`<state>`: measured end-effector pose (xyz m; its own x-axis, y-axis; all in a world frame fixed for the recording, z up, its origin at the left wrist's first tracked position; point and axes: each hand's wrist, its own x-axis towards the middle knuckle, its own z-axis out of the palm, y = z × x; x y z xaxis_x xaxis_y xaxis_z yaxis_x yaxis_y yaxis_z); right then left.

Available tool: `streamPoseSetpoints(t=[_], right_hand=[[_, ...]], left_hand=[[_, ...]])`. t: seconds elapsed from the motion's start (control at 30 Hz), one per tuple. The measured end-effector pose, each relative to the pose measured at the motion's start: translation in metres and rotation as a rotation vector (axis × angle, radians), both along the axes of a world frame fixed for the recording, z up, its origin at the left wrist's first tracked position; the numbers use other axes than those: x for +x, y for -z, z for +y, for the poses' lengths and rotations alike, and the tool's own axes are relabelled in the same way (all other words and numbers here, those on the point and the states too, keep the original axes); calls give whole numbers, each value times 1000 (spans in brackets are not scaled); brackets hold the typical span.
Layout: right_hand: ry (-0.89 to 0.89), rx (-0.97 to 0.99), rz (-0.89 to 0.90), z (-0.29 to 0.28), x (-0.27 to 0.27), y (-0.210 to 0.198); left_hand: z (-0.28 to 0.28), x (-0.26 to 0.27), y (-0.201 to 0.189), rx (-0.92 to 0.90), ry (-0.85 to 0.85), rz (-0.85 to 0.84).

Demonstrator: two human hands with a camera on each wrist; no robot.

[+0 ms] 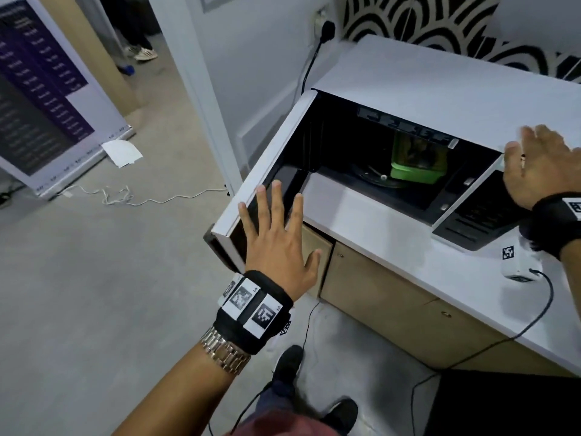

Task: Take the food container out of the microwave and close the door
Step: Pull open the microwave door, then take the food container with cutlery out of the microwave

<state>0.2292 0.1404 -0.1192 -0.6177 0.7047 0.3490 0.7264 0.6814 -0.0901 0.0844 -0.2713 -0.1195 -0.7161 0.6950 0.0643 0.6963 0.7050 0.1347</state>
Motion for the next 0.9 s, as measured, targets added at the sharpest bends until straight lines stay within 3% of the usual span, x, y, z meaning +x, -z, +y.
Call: streamPoseSetpoints(t=[0.07,0.17,0.27,0.4,0.6,0.83,0.9], right_hand=[[-1,-2,-21,-1,1,-1],[6,-14,-28,-4,3,-3],[16,-29,-34,-10,2,-7],[30,-37,-23,-17,2,-9],[54,-50,-13,-17,1,-8],[102,-68,-15,-15,0,-8],[97,-69,-18,-14,0,-6]], left_hand=[[7,0,10,-17,45,-15],[19,-6,28,28,135,-178],[35,-16,45,294,182,-475],[68,-32,68,567,132,-802],[145,-78,98,814,-22,-1050],[249,-112,113,797,-183,-1464],[275,-117,114,798,-203,-1494]])
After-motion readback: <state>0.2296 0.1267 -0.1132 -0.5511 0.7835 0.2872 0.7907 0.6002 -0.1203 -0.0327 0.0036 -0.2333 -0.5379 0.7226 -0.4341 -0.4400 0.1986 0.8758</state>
